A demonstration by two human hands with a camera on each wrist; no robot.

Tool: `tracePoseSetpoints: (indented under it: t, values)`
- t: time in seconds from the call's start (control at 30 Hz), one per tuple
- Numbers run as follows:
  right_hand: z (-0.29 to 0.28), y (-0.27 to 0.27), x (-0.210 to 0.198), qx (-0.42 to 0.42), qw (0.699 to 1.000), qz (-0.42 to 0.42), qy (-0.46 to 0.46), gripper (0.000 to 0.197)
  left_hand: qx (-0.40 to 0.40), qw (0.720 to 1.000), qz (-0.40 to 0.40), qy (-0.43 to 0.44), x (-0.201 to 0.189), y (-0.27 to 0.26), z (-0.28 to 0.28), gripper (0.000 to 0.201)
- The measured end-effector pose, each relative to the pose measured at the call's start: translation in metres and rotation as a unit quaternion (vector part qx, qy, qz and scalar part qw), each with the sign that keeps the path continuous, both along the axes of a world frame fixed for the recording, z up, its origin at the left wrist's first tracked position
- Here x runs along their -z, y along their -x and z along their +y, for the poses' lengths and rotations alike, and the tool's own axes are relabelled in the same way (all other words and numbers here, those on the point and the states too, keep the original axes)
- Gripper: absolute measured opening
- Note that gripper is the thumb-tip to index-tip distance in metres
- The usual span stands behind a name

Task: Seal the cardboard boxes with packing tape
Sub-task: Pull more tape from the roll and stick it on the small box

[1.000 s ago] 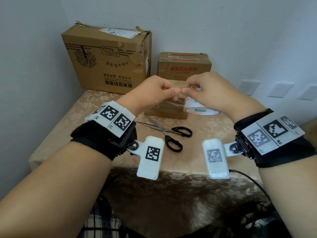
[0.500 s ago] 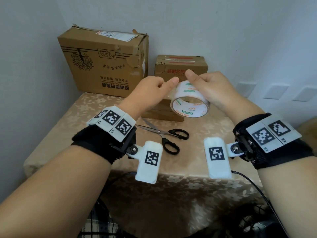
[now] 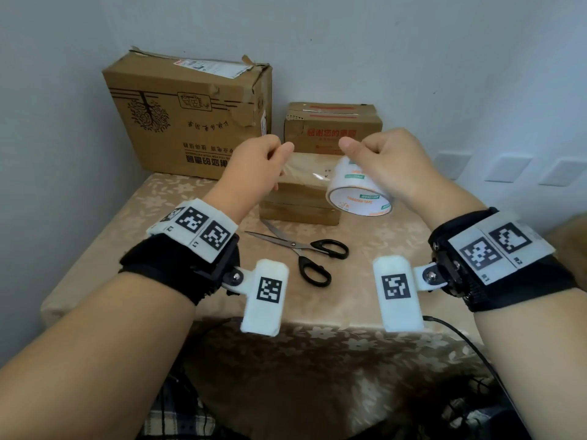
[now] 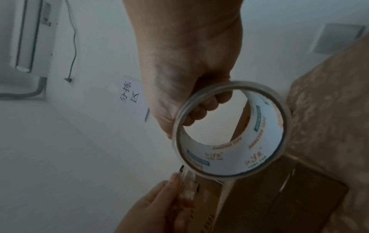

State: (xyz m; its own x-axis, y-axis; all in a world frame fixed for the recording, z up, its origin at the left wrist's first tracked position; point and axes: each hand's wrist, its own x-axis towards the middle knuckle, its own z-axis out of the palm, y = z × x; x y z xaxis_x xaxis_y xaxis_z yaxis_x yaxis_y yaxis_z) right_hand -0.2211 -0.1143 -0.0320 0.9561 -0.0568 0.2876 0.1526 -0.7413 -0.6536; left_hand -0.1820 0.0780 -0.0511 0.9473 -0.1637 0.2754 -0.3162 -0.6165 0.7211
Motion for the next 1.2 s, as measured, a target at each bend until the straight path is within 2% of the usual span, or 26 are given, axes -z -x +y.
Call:
tracePoseSetpoints:
  t: [0.1, 0.2, 0.3, 0.37, 0.4, 0.5, 0.6, 0.67, 0.7, 0.77, 0.8, 0.9, 1.03, 1.1, 1.2]
  values:
    - [0.003, 0.000, 0.000, -0.006, 0.999, -0.027, 0.031, 0.053, -0.011, 1.000, -0.008, 0.012, 0.001, 0.001, -0.002, 0.030]
    - [0.006, 0.001, -0.002, -0.008, 0.998, -0.046, 0.052, 0.054, -0.001, 0.999, 0.024, 0.023, -0.002, 0.001, -0.004, 0.028]
    - [0.007, 0.001, -0.001, -0.011, 0.995, -0.053, 0.088, 0.055, 0.031, 0.994, 0.074, 0.072, -0.003, 0.005, -0.008, 0.012]
    - [0.006, 0.001, 0.000, -0.012, 0.993, -0.052, 0.108, 0.055, 0.054, 0.986, 0.112, 0.111, -0.004, 0.005, -0.008, 0.056]
    - [0.006, 0.001, 0.001, -0.013, 0.992, -0.051, 0.114, 0.055, 0.057, 0.985, 0.120, 0.109, -0.003, 0.006, -0.008, 0.062]
    - [0.007, 0.002, 0.001, -0.010, 0.990, -0.049, 0.128, 0.055, 0.070, 0.989, 0.110, 0.065, -0.005, 0.010, -0.010, 0.043]
    - [0.007, 0.001, 0.002, 0.002, 0.986, -0.047, 0.159, 0.055, 0.078, 0.984, 0.126, 0.094, -0.009, 0.017, -0.014, 0.040]
    - [0.006, 0.001, 0.002, 0.003, 0.985, -0.046, 0.167, 0.057, 0.084, 0.979, 0.143, 0.115, -0.012, 0.019, -0.016, 0.032]
    - [0.007, 0.002, 0.002, 0.001, 0.986, -0.048, 0.162, 0.059, 0.093, 0.980, 0.145, 0.103, -0.012, 0.019, -0.015, 0.036]
    - [0.009, 0.005, 0.001, -0.007, 0.988, -0.055, 0.144, 0.060, 0.122, 0.983, 0.128, 0.042, -0.007, 0.017, -0.015, 0.054]
    - [0.011, 0.006, -0.001, -0.011, 0.989, -0.057, 0.133, 0.060, 0.136, 0.984, 0.113, 0.023, -0.003, 0.015, -0.014, 0.054]
    - [0.013, 0.006, -0.003, -0.016, 0.990, -0.058, 0.125, 0.061, 0.144, 0.986, 0.073, 0.032, 0.000, 0.012, -0.013, 0.039]
    - [0.005, 0.002, 0.006, 0.019, 0.977, 0.015, 0.213, 0.066, 0.123, 0.992, 0.021, -0.004, -0.003, 0.009, -0.012, 0.039]
    - [0.001, 0.000, 0.010, 0.007, 0.981, 0.035, 0.189, 0.066, 0.091, 0.995, 0.029, -0.018, 0.002, 0.005, -0.010, 0.036]
    - [-0.006, -0.003, 0.011, -0.021, 0.997, 0.036, 0.071, 0.063, 0.044, 0.998, 0.026, -0.042, 0.004, 0.000, -0.005, 0.033]
